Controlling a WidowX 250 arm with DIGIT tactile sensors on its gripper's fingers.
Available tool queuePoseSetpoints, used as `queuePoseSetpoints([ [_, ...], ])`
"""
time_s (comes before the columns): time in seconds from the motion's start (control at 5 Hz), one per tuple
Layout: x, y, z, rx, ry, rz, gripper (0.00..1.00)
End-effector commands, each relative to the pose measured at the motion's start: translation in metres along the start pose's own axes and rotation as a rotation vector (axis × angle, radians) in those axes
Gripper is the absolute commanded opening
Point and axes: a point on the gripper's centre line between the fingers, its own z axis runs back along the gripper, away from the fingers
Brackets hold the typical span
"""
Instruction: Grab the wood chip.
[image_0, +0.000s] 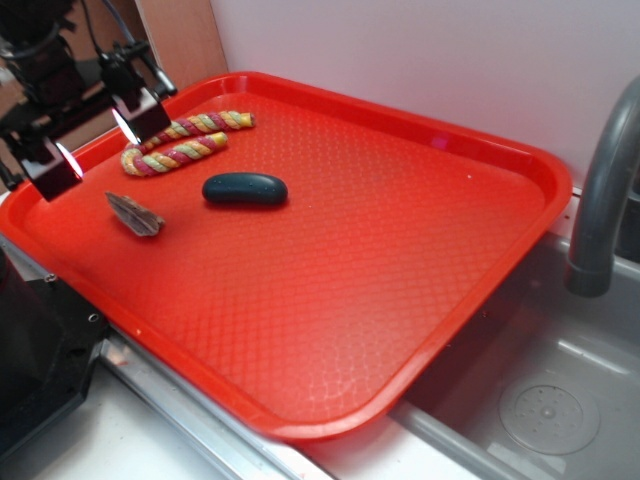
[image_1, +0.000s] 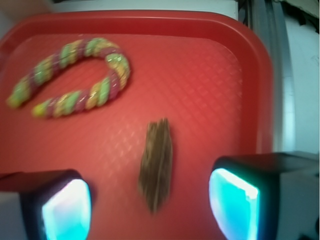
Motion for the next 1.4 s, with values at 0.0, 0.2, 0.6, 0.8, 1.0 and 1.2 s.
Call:
queuePoseSetpoints([
  [0.0, 0.003, -0.001, -0.037, 0.095, -0.073, -0.006, 1.0],
  [0.2, -0.001, 0.003, -0.04, 0.103, -0.087, 0.0, 1.0],
  [0.6, -0.001, -0.004, -0.042, 0.092, -0.095, -0.001, 0.0],
  [0.8, -0.001, -0.008, -0.046, 0.1, -0.107, -0.007, 0.0],
  [1.0, 0.004, -0.012, -0.049, 0.101, -0.108, 0.006, 0.0],
  [1.2, 0.007, -0.019, -0.031, 0.058, -0.078, -0.025, 0.0],
])
